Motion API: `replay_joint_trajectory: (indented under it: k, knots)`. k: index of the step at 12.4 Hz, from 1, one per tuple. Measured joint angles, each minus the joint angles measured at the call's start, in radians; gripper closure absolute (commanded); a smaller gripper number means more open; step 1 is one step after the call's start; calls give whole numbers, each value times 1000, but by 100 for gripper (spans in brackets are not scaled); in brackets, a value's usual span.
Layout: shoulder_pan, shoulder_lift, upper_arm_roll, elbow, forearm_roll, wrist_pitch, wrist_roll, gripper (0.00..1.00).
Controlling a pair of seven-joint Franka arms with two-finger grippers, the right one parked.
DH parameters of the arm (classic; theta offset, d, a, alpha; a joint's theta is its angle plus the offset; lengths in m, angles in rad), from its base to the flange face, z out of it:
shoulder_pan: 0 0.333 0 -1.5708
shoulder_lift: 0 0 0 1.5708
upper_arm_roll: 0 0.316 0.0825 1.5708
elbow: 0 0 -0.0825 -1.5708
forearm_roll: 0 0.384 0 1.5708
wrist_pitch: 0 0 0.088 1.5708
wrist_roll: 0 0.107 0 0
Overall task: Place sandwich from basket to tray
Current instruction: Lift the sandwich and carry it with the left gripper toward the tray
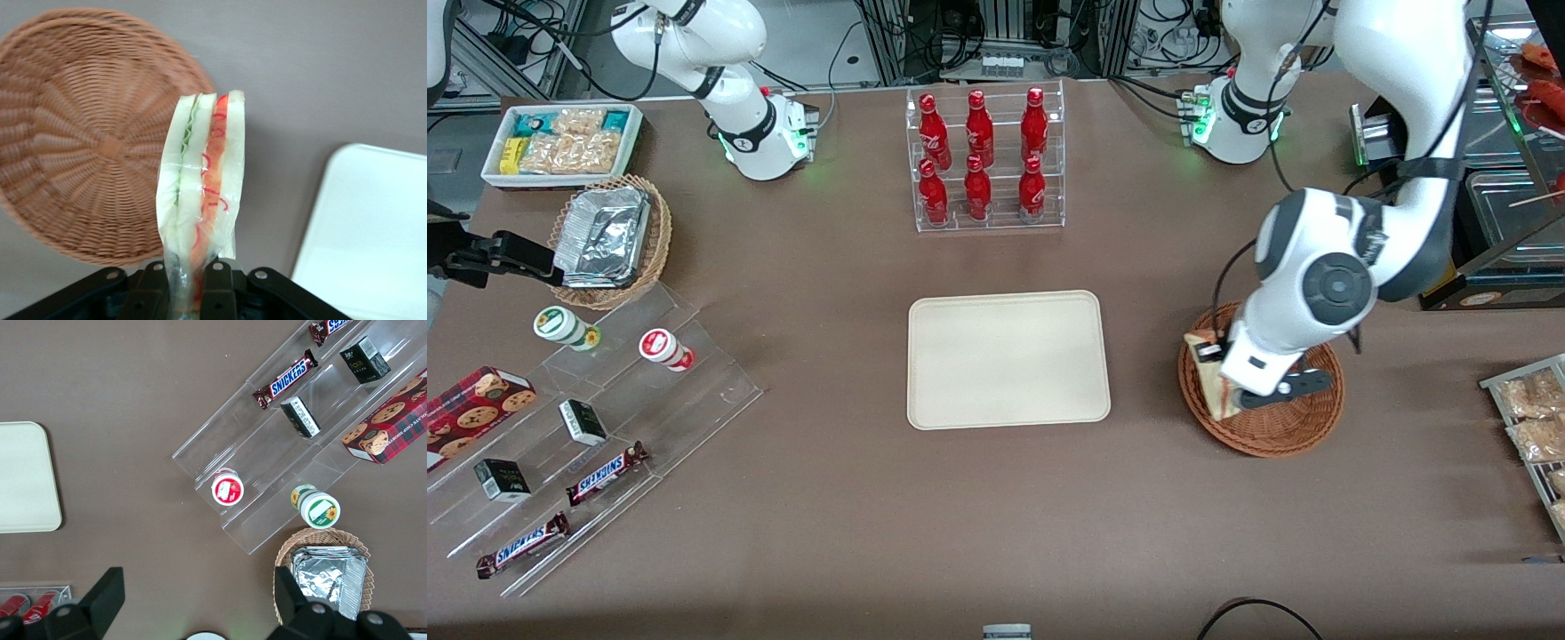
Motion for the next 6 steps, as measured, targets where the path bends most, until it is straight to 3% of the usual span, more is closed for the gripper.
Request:
replay_joint_trajectory:
  k: [6]
  knots:
    - [-188,139,-4,154,-9,1,-86,100]
